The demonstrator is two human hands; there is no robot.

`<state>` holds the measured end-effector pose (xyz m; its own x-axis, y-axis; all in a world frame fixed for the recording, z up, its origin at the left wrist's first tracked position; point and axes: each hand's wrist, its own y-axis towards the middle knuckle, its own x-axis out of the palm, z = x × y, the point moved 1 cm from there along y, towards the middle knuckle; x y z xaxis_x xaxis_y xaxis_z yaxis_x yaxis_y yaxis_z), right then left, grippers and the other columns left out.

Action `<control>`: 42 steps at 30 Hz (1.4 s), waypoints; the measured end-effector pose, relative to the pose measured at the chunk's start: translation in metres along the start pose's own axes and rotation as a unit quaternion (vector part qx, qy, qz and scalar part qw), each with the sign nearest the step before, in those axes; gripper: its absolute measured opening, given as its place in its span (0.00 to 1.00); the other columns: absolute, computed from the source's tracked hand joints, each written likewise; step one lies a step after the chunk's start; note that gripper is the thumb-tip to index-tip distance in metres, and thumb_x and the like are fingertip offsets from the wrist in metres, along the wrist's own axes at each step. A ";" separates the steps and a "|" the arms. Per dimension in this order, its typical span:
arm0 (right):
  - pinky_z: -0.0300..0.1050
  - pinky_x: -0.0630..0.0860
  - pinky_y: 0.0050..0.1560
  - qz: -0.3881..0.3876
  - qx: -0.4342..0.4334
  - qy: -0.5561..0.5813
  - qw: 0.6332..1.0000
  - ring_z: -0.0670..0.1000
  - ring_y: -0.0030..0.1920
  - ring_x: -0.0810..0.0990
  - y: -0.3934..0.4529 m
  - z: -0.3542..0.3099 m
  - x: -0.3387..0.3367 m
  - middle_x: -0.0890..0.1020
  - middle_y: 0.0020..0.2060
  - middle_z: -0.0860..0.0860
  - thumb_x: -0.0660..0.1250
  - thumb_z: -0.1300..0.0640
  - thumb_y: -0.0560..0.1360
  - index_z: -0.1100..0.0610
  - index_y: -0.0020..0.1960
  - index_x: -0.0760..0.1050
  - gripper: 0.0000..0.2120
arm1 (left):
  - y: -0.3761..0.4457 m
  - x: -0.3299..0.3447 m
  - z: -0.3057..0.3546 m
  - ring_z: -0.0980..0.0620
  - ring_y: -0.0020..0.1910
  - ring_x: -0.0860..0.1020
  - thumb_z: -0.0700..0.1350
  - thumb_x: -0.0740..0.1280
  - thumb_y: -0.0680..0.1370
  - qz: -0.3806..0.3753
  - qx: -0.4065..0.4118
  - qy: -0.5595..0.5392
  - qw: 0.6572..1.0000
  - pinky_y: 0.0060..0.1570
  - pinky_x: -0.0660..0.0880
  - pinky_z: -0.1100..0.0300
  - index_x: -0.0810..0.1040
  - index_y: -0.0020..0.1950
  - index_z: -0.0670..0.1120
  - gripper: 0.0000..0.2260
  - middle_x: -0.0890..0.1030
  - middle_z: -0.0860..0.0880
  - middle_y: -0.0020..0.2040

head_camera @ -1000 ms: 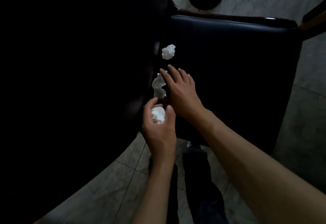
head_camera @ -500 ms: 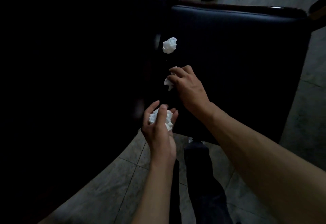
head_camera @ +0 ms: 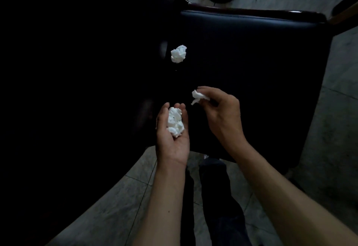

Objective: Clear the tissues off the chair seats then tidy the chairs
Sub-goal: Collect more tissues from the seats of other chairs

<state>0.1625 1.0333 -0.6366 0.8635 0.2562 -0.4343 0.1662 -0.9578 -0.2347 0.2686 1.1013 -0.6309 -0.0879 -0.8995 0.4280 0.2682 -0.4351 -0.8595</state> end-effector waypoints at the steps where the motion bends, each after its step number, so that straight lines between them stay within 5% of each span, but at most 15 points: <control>1: 0.38 0.78 0.55 0.004 -0.007 0.006 1.000 0.44 0.54 0.81 -0.006 -0.005 0.000 0.83 0.54 0.50 0.69 0.66 0.74 0.59 0.55 0.83 0.10 | 0.000 0.002 -0.001 0.46 0.56 0.80 0.43 0.67 0.77 -0.014 -0.001 0.006 1.000 0.61 0.76 0.55 0.78 0.54 0.43 0.08 0.79 0.41 0.56; 6: 0.34 0.76 0.45 0.025 -0.024 -0.023 0.999 0.44 0.46 0.80 -0.030 -0.015 0.010 0.81 0.47 0.49 0.70 0.66 0.73 0.58 0.55 0.80 0.11 | 0.002 0.005 -0.006 0.47 0.58 0.79 0.43 0.64 0.79 -0.076 0.006 0.021 0.997 0.64 0.73 0.51 0.78 0.55 0.44 0.08 0.80 0.43 0.55; 12: 0.39 0.75 0.37 0.078 0.005 -0.016 0.997 0.45 0.39 0.78 -0.040 -0.021 0.018 0.79 0.39 0.49 0.71 0.61 0.75 0.59 0.42 0.78 0.04 | -0.003 0.011 -0.010 0.44 0.64 0.77 0.44 0.68 0.75 -0.123 0.001 0.066 0.990 0.64 0.74 0.49 0.78 0.55 0.45 0.10 0.83 0.46 0.53; 16: 0.29 0.75 0.41 0.054 0.011 0.019 0.998 0.43 0.43 0.79 -0.043 -0.024 0.017 0.79 0.45 0.51 0.70 0.63 0.76 0.62 0.46 0.81 0.02 | -0.001 0.015 -0.008 0.42 0.65 0.76 0.42 0.68 0.74 -0.115 0.012 0.086 0.990 0.67 0.71 0.48 0.77 0.52 0.44 0.08 0.82 0.45 0.55; 19: 0.33 0.77 0.46 0.002 0.015 0.022 1.000 0.44 0.47 0.80 -0.045 -0.024 0.013 0.81 0.48 0.50 0.68 0.62 0.77 0.59 0.51 0.83 0.06 | -0.001 0.017 -0.007 0.40 0.63 0.78 0.40 0.67 0.77 -0.101 0.036 0.125 0.986 0.63 0.74 0.47 0.75 0.52 0.43 0.06 0.80 0.40 0.59; 25: 0.37 0.74 0.52 -0.066 0.042 0.001 0.997 0.45 0.53 0.76 -0.047 -0.023 0.001 0.82 0.49 0.44 0.64 0.64 0.77 0.52 0.55 0.82 0.13 | 0.001 0.026 -0.011 0.43 0.48 0.82 0.32 0.66 0.76 -0.050 0.077 0.211 0.973 0.50 0.80 0.50 0.74 0.45 0.43 0.07 0.82 0.43 0.43; 29: 0.39 0.78 0.52 -0.104 0.117 0.078 0.985 0.43 0.52 0.80 -0.047 -0.017 -0.005 0.81 0.52 0.49 0.62 0.60 0.78 0.51 0.60 0.80 0.14 | 0.007 0.034 -0.012 0.48 0.37 0.81 0.31 0.67 0.74 -0.008 0.135 0.299 0.945 0.39 0.79 0.54 0.75 0.42 0.43 0.08 0.80 0.43 0.36; 33: 0.48 0.80 0.52 -0.102 0.100 0.097 0.985 0.44 0.52 0.81 -0.048 -0.018 -0.008 0.83 0.51 0.49 0.62 0.58 0.79 0.54 0.60 0.80 0.13 | 0.009 0.039 -0.013 0.48 0.31 0.79 0.34 0.69 0.73 0.018 0.185 0.392 0.901 0.35 0.79 0.54 0.78 0.41 0.43 0.05 0.79 0.42 0.33; 38: 0.45 0.77 0.55 0.012 0.028 -0.013 0.999 0.44 0.53 0.79 -0.030 -0.021 -0.017 0.82 0.50 0.45 0.65 0.57 0.77 0.54 0.56 0.79 0.09 | 0.012 0.040 -0.006 0.52 0.30 0.79 0.39 0.71 0.72 0.048 0.261 0.510 0.818 0.30 0.77 0.58 0.80 0.41 0.45 0.02 0.82 0.43 0.35; 42: 0.47 0.73 0.61 0.044 -0.031 -0.107 0.993 0.50 0.60 0.76 0.005 -0.022 -0.020 0.79 0.59 0.51 0.67 0.54 0.75 0.57 0.63 0.76 0.17 | 0.020 0.043 0.001 0.55 0.32 0.78 0.43 0.72 0.72 0.058 0.349 0.583 0.731 0.29 0.72 0.64 0.79 0.41 0.48 0.02 0.81 0.46 0.37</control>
<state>0.1563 1.0204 -0.6098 0.7560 0.1873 -0.6272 0.1297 -0.9821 -0.1370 0.2708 1.0540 -0.6299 -0.6743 -0.5282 -0.5161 0.7280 -0.5928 -0.3444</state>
